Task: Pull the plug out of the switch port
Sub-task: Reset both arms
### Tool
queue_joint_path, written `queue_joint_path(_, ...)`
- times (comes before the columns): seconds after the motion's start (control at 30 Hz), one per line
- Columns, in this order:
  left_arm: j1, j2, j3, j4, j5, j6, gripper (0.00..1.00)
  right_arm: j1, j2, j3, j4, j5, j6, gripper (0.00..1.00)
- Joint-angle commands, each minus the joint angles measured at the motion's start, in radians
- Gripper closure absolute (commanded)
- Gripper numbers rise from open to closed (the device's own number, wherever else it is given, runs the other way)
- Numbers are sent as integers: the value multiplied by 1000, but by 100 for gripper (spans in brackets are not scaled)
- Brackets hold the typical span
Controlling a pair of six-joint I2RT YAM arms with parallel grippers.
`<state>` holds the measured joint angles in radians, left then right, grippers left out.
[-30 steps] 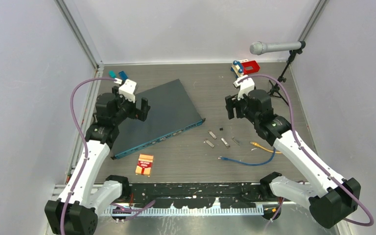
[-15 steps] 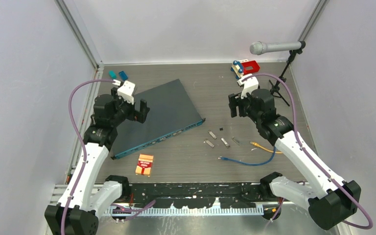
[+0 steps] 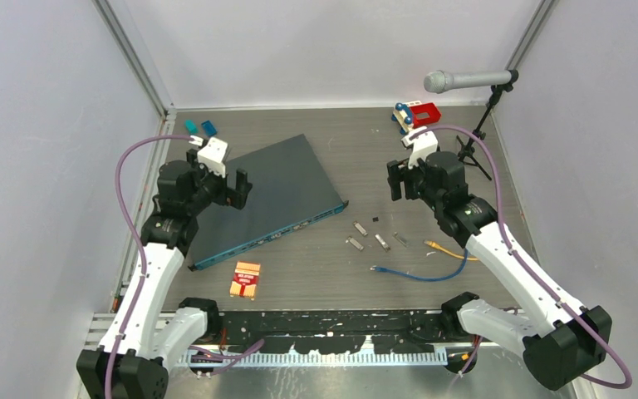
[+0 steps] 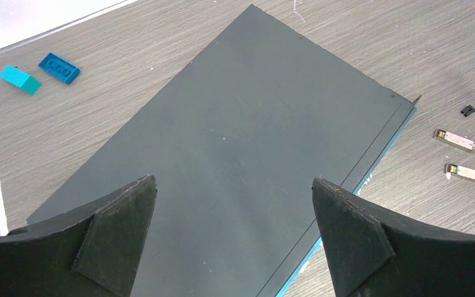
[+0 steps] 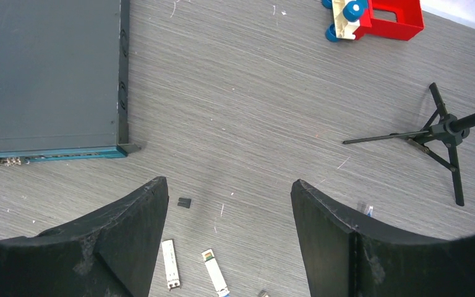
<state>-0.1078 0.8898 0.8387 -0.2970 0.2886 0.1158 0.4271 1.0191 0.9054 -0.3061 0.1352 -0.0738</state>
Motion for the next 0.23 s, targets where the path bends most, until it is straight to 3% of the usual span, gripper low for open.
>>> queue_joint_path(0.0, 10, -18, -6, 26, 16, 14, 0, -8, -20, 4, 43, -18, -1, 23)
queue_joint_path(0.2, 13, -16, -8, 26, 21, 14, 0, -15, -18, 7, 38, -36, 0, 24)
